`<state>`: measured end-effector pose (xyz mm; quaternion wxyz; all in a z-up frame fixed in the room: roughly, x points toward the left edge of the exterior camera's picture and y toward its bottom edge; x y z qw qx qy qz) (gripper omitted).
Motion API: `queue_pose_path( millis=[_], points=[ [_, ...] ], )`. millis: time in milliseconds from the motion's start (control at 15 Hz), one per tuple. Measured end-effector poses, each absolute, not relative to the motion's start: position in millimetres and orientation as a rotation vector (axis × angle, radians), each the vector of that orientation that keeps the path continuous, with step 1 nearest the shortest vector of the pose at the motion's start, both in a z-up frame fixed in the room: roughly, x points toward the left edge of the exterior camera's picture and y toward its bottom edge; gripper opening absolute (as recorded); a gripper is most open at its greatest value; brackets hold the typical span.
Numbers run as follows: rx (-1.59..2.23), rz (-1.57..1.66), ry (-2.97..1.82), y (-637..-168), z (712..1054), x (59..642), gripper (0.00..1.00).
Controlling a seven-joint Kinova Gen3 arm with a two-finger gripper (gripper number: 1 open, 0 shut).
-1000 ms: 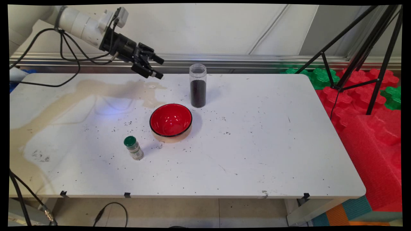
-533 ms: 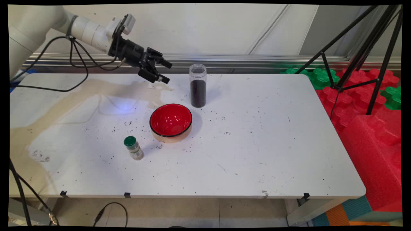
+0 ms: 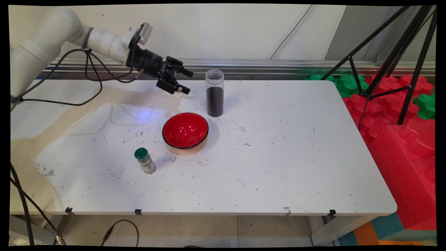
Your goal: Pick up the black seasoning powder from the table
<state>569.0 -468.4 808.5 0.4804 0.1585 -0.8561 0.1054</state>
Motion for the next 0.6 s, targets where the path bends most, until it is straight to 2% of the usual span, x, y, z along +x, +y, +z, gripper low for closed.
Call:
queue_pose_path(
  millis=[600],
  points=[
    [0.368,0.253,-2.024,-483.7,779.1,560.2,1.0]
  ],
)
